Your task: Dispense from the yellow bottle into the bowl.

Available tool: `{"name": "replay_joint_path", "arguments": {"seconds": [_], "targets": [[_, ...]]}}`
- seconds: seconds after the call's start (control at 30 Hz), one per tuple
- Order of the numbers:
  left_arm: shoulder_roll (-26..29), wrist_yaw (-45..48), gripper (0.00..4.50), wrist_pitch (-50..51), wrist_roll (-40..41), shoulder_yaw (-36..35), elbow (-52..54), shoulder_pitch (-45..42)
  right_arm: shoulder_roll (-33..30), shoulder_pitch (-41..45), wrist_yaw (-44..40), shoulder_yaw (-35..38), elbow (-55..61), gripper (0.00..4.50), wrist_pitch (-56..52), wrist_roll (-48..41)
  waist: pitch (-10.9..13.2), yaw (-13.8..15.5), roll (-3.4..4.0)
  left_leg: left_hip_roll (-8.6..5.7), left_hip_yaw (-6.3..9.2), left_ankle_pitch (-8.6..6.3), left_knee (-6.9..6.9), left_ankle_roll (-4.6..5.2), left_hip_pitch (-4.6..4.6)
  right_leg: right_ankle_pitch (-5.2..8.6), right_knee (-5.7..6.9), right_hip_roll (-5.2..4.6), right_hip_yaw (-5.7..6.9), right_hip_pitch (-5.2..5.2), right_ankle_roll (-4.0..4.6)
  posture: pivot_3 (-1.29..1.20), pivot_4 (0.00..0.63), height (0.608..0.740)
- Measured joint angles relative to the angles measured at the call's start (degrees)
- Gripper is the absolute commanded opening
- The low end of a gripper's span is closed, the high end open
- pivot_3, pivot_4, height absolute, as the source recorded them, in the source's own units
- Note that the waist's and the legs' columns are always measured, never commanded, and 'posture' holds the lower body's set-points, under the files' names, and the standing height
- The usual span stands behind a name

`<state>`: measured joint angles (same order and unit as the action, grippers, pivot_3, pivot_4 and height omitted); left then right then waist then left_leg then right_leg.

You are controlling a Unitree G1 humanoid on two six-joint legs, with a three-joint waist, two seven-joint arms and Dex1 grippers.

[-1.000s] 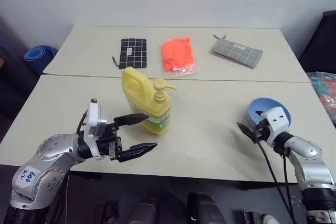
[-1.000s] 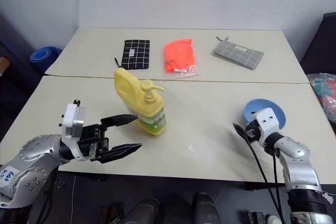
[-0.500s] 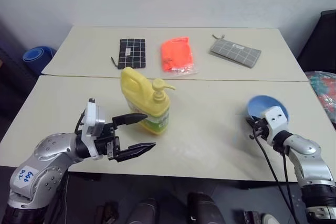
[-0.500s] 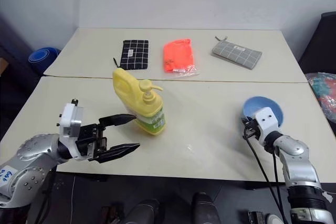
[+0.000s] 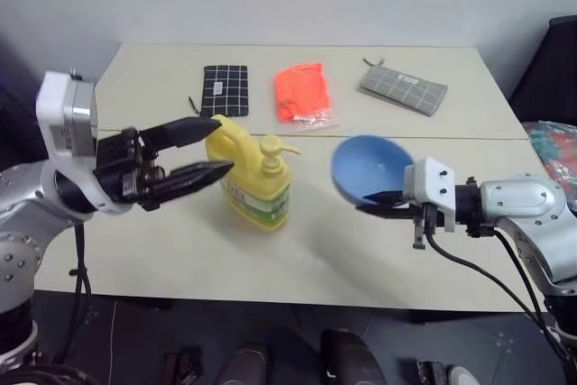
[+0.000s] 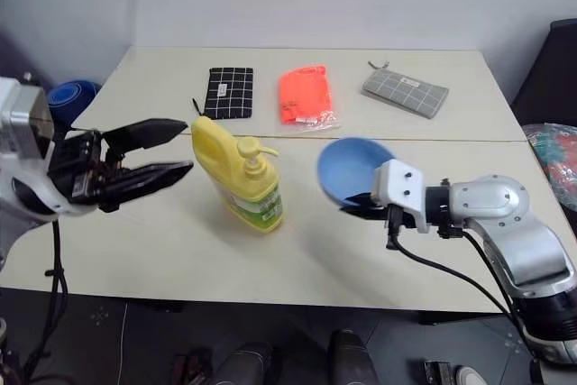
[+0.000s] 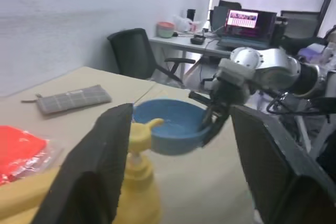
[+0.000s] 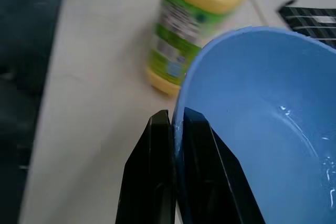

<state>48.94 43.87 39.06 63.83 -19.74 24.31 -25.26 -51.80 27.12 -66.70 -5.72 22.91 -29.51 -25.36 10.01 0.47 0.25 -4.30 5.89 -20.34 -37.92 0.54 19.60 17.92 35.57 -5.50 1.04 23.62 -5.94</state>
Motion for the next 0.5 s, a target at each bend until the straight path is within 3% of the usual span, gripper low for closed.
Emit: {"name": "replay_joint_path", "arguments": {"seconds": [0.23, 0.5], "targets": [[-3.3, 2.74, 0.03, -1.09, -8.13, 9.61, -3.73, -5.5, 0.11, 9.35, -1.24, -5.33, 1.93, 0.0, -7.7, -0.52, 0.06, 0.26, -0.1, -0.01, 0.03, -0.05, -0.25, 0.0, 0.69, -0.01, 0.11, 0.0, 0.05, 0.63, -0.01, 0.0, 0.15, 0.74], [-8.54, 4.38, 0.03, -4.72, -15.52, 14.33, -7.42, -12.03, 3.24, 16.39, -0.08, -8.02, 1.69, 0.0, -11.97, -0.41, 0.11, -0.07, -0.19, -0.02, -0.04, -0.04, -0.53, -0.01, 0.96, -0.02, 0.41, 0.0, 0.03, 0.97, -0.01, 0.0, 0.15, 0.74]]}}
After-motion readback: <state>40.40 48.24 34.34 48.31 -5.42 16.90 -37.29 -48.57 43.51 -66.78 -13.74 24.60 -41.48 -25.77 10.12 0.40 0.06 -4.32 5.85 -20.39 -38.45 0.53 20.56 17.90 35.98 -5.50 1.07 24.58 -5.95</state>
